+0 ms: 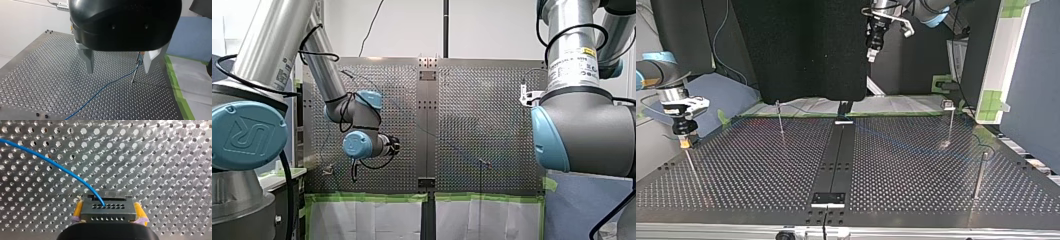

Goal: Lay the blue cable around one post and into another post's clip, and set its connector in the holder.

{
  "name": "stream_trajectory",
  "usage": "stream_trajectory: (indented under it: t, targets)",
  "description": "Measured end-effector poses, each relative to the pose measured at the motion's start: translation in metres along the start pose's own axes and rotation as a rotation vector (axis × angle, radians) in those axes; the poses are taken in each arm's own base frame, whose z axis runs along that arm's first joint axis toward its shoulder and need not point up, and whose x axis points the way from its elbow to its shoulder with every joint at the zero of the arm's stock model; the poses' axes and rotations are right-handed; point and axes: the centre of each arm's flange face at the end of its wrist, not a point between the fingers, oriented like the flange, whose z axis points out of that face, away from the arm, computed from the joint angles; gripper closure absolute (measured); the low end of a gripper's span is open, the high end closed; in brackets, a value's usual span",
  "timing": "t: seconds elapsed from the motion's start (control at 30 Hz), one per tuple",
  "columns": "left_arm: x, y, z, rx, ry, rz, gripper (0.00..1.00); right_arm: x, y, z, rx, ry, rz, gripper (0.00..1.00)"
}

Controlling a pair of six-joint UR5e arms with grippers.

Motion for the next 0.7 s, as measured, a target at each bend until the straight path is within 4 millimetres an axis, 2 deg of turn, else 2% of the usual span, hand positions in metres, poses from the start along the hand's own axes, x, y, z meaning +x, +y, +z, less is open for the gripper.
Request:
stream_trajectory:
  t: [0.7]
  targets:
    - [0.0, -0.0003, -0.0002, 0.001, 0.0, 0.0, 0.02, -0.0033, -0.0003, 0.0028, 0.002, 0.008, 0.007, 0.86]
